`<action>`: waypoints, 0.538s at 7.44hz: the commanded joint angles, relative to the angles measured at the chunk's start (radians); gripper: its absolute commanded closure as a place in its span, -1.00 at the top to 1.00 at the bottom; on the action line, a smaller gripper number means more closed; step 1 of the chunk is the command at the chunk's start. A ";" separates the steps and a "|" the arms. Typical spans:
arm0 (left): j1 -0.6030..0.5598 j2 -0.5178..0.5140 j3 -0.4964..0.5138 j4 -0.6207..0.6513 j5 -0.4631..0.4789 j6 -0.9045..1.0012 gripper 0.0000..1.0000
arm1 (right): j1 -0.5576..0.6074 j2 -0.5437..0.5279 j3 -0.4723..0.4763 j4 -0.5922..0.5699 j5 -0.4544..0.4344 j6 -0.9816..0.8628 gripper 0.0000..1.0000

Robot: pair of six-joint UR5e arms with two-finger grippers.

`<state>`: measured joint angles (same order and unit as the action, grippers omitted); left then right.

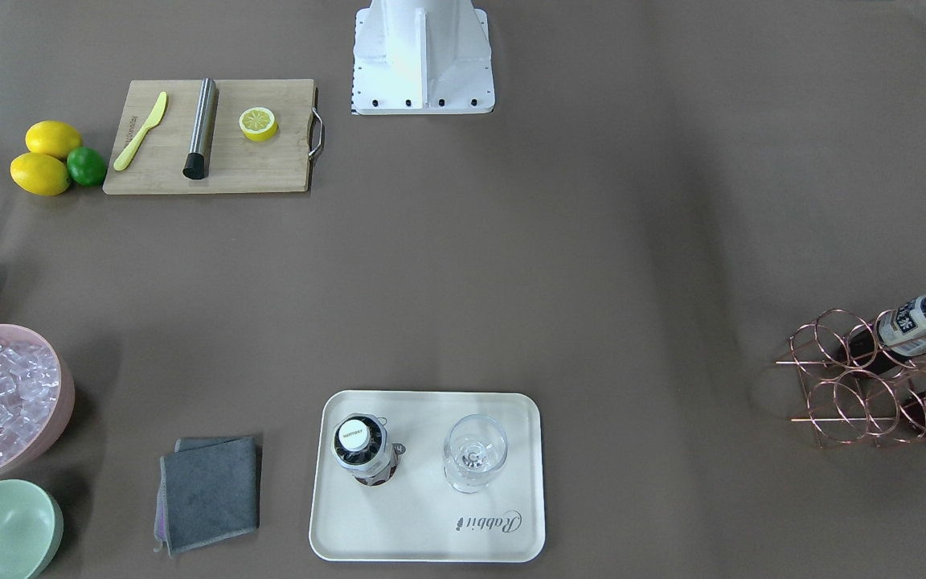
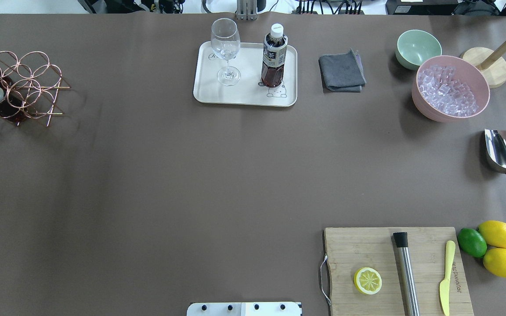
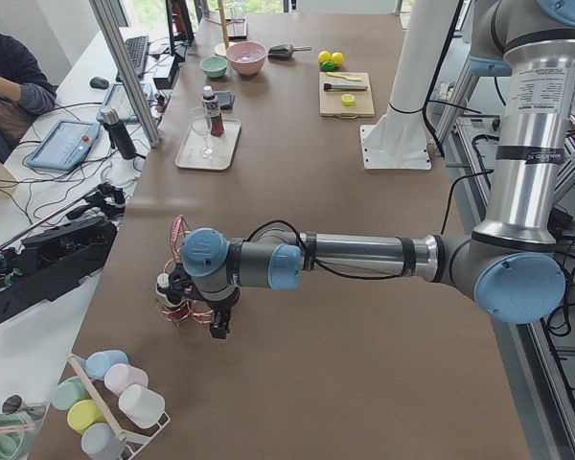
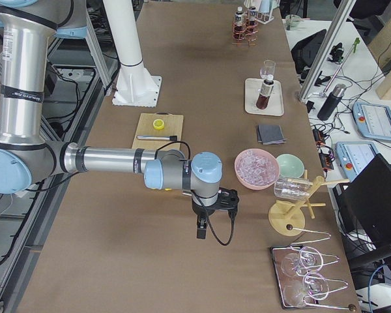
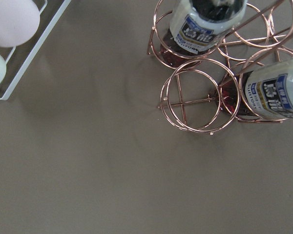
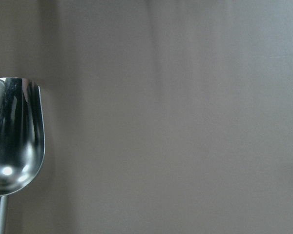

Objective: Take tea from basket to plate

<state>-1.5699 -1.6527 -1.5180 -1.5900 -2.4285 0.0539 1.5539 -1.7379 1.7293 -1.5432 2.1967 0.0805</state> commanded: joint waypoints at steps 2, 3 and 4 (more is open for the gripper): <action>0.014 0.005 -0.037 -0.001 0.055 -0.094 0.94 | 0.000 0.006 0.001 0.000 0.008 0.001 1.00; 0.016 0.008 -0.056 0.007 0.071 -0.092 0.94 | 0.000 0.001 -0.005 0.000 0.073 -0.001 1.00; 0.016 0.023 -0.070 0.007 0.072 -0.088 0.95 | 0.000 0.000 -0.014 0.002 0.095 0.001 1.00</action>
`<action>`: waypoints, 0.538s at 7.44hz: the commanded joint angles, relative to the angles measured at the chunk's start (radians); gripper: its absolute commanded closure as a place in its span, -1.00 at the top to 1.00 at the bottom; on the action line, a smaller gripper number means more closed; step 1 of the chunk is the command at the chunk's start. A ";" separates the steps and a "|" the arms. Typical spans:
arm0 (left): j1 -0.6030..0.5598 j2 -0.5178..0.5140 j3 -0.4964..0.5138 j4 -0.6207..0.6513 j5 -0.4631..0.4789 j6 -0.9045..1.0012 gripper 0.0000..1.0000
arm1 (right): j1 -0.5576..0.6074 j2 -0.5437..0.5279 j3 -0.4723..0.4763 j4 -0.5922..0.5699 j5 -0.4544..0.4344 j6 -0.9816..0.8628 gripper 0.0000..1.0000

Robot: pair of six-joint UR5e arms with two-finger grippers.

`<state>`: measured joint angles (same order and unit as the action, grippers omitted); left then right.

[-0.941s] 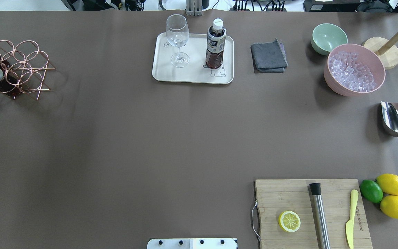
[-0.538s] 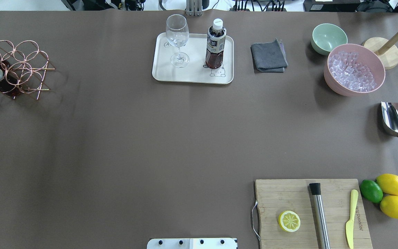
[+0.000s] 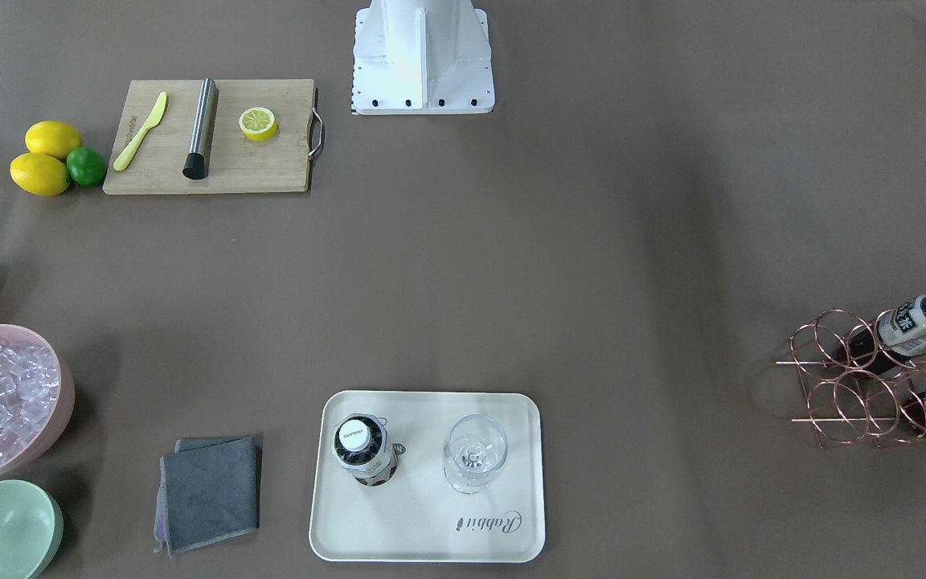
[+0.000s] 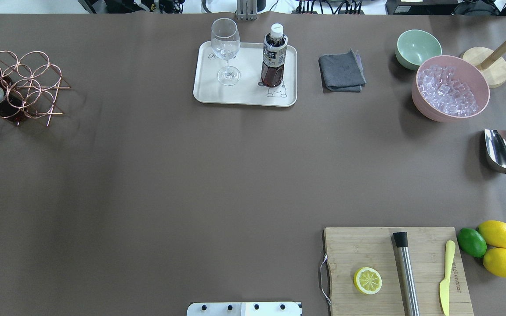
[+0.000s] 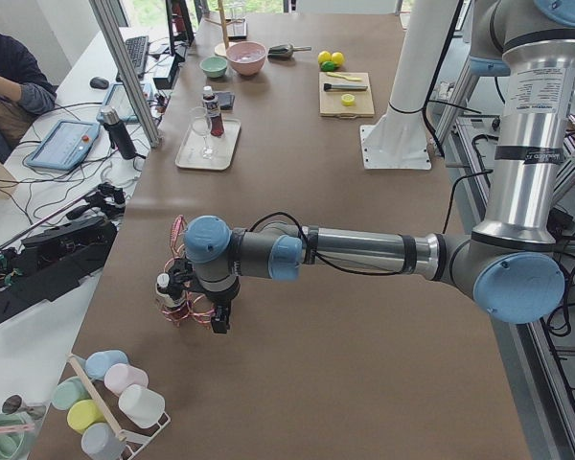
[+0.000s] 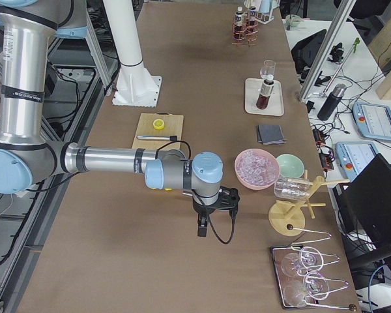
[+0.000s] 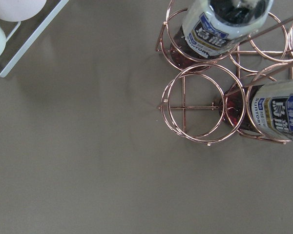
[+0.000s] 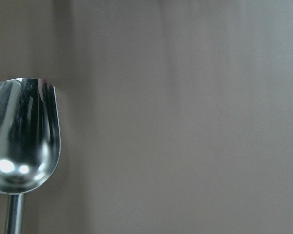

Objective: Take tea from basket to plate

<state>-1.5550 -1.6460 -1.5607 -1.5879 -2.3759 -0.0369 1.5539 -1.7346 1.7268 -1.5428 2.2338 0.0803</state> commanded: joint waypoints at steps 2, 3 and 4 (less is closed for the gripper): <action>0.000 0.018 -0.029 0.006 0.020 0.005 0.95 | 0.002 -0.005 -0.024 0.001 0.059 0.001 1.00; 0.000 0.026 -0.030 0.006 0.020 0.005 0.95 | 0.005 -0.006 -0.024 0.001 0.059 0.001 1.00; 0.000 0.029 -0.030 0.005 0.020 0.005 0.95 | 0.006 -0.007 -0.026 0.001 0.059 0.001 1.00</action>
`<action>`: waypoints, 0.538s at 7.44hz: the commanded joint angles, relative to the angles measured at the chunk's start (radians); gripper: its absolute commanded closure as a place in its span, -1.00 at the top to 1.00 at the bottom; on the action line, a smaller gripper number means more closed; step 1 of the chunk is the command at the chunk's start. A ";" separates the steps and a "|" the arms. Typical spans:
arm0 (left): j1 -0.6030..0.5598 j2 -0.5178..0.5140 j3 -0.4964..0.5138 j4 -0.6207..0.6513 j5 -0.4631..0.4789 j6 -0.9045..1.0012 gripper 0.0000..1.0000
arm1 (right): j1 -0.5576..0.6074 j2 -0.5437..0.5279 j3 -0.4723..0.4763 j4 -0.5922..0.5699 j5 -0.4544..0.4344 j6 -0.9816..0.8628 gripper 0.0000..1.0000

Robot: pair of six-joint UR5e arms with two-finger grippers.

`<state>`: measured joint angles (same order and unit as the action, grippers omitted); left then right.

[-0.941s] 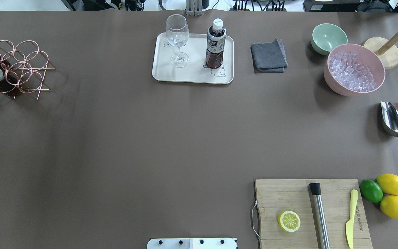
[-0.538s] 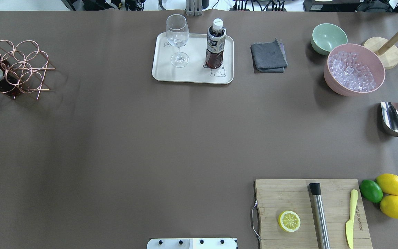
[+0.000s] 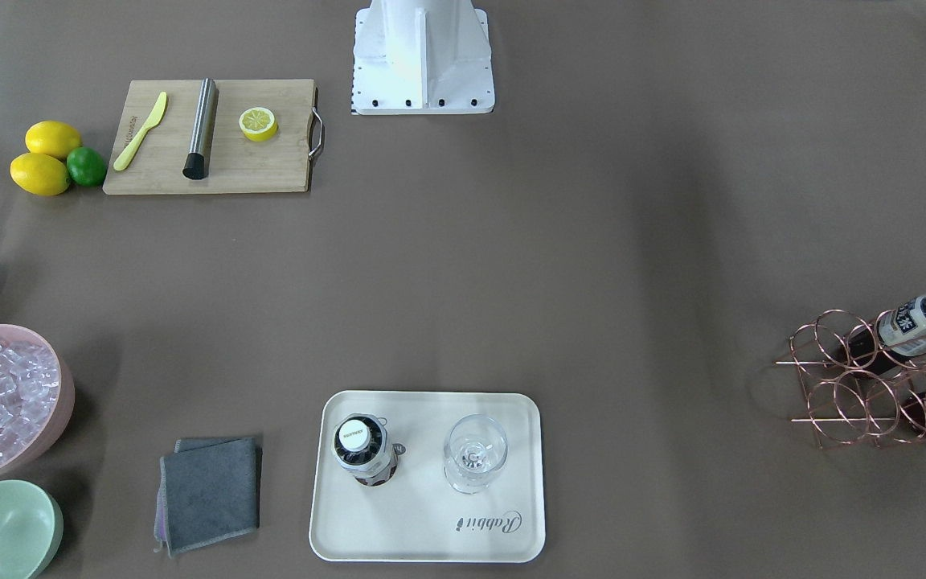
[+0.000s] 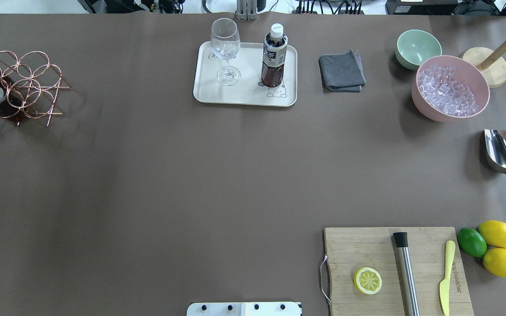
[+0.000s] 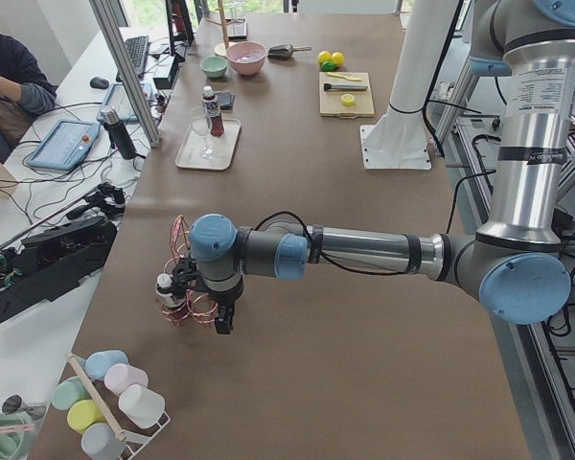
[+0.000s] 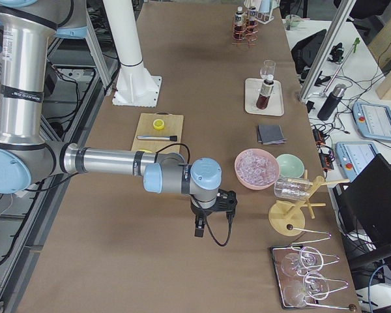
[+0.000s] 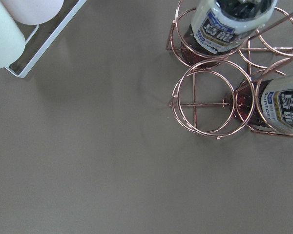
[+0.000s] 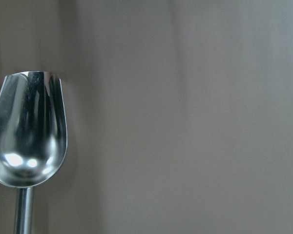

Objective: Take tea from basket to plate

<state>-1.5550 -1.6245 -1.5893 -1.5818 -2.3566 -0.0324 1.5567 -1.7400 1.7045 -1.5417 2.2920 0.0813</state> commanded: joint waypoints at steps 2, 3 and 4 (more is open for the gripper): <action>0.000 0.008 -0.005 -0.003 0.000 0.002 0.95 | 0.005 -0.001 -0.003 0.000 0.001 0.000 1.00; 0.000 0.008 -0.005 -0.003 -0.001 0.002 0.95 | 0.009 -0.001 -0.003 -0.001 0.001 0.000 1.00; 0.000 0.008 -0.003 -0.003 -0.001 0.002 0.95 | 0.016 -0.001 0.000 0.000 0.001 0.000 1.00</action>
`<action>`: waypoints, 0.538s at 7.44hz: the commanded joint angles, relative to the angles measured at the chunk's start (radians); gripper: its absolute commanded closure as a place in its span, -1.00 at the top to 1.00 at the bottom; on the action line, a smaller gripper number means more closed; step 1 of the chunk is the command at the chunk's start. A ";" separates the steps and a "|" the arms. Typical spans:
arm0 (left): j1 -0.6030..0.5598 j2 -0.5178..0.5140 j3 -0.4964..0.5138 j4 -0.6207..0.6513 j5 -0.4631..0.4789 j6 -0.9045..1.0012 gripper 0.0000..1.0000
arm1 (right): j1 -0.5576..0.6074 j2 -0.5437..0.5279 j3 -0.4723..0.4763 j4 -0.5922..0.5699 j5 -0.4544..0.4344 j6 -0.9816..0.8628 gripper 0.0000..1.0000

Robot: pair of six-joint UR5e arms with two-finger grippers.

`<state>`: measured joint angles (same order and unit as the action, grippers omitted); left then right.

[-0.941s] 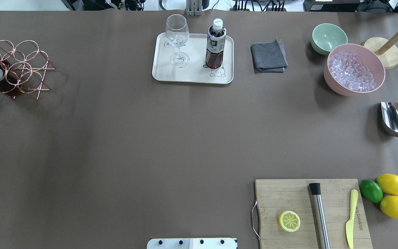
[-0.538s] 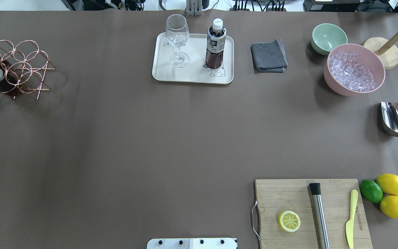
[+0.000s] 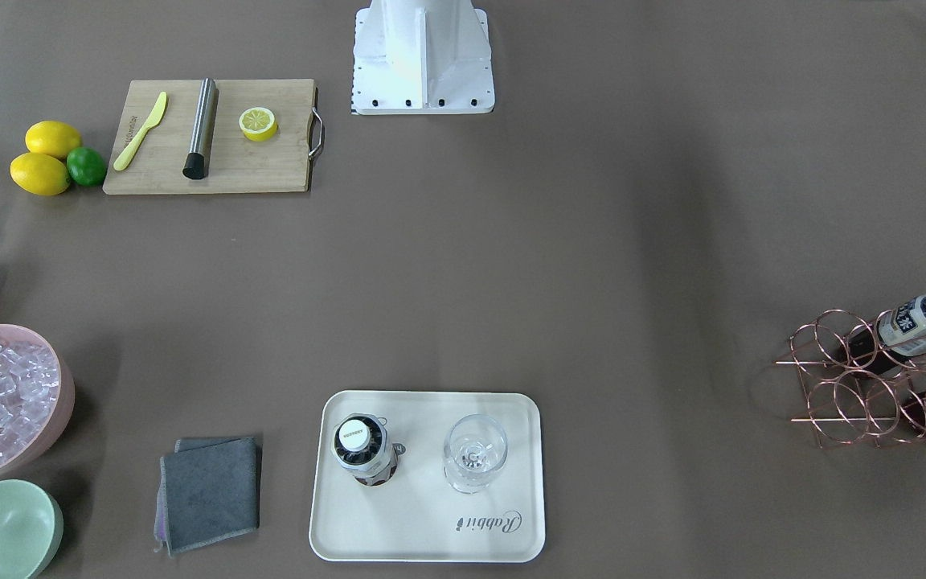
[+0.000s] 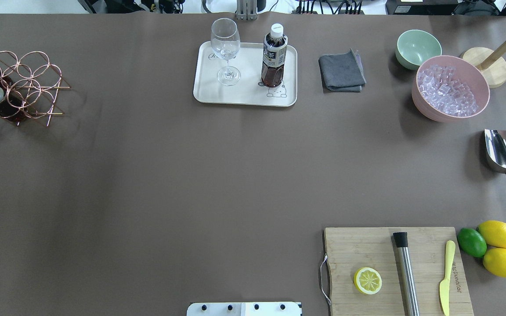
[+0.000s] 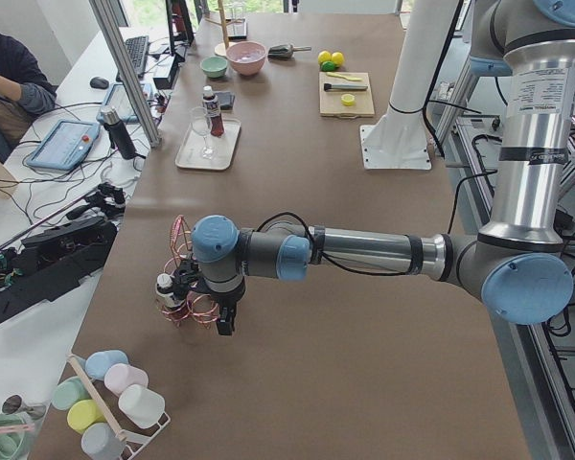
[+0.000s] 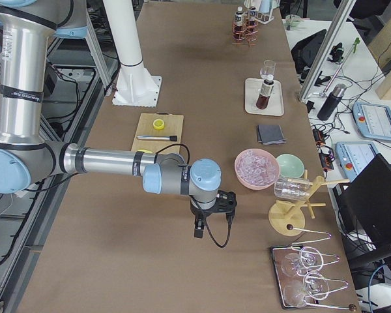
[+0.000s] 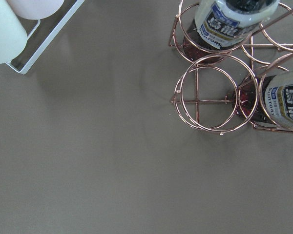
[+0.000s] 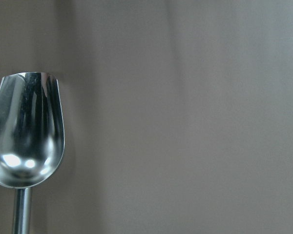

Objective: Take tea from basket to plate

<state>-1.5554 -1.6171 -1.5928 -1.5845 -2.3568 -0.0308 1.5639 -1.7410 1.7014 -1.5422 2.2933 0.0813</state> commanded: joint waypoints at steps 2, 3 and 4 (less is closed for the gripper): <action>0.000 0.002 0.000 0.000 -0.002 0.000 0.95 | 0.040 0.000 0.012 0.001 -0.002 0.000 1.00; 0.000 0.002 0.000 -0.002 -0.004 0.000 0.95 | 0.053 -0.002 0.012 -0.001 0.002 0.000 1.00; 0.000 0.008 -0.001 -0.003 -0.009 0.000 0.95 | 0.053 -0.002 0.012 -0.001 0.002 0.002 1.00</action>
<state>-1.5555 -1.6152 -1.5924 -1.5855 -2.3602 -0.0307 1.6039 -1.7415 1.7123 -1.5424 2.2925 0.0816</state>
